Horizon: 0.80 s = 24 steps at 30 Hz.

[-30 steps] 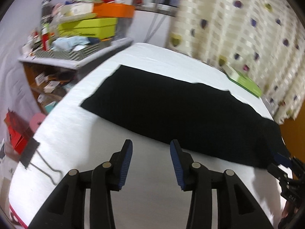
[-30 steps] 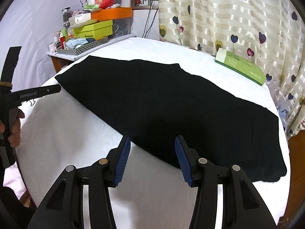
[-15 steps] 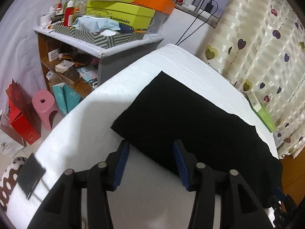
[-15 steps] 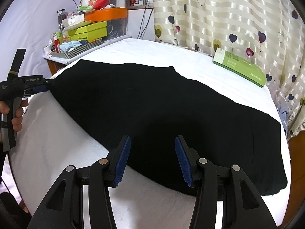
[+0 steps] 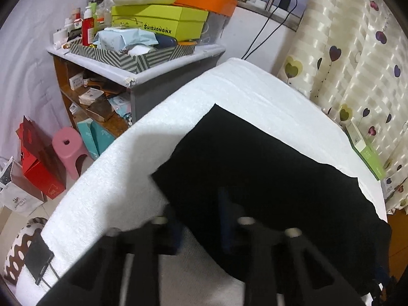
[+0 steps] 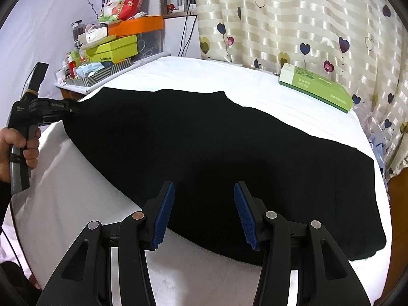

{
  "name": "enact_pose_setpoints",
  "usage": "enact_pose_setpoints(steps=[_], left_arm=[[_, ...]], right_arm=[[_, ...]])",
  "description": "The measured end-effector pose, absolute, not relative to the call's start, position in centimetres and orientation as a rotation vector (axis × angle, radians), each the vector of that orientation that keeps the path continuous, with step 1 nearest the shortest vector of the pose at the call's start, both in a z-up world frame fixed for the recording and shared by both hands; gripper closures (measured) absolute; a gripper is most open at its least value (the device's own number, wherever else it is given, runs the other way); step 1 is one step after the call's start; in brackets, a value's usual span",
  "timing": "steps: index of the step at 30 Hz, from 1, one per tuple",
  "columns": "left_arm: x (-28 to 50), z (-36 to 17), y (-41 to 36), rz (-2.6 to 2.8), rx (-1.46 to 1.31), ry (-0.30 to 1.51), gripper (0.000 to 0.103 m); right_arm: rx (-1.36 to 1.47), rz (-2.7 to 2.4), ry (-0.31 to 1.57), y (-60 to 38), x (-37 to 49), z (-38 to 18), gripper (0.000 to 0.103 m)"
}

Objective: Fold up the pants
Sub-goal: 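Lower the left gripper onto the folded pants edge, then close the left gripper on the pants edge and fold it over the pants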

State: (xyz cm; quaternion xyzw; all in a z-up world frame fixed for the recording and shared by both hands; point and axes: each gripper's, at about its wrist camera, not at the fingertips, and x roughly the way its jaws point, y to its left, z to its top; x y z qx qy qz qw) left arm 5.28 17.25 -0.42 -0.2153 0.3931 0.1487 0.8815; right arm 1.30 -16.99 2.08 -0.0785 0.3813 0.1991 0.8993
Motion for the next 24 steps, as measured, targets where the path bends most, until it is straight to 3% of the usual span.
enact_pose_setpoints(steps=[10, 24], left_arm=[[5.0, 3.1, 16.1, 0.208, -0.459, 0.770, 0.095], [7.3, 8.8, 4.5, -0.100, -0.228, 0.740, 0.095]], right_arm=[[-0.117, 0.408, 0.772, -18.3, 0.4, 2.6, 0.053], [-0.036, 0.368, 0.756, -21.5, -0.1, 2.8, 0.053]])
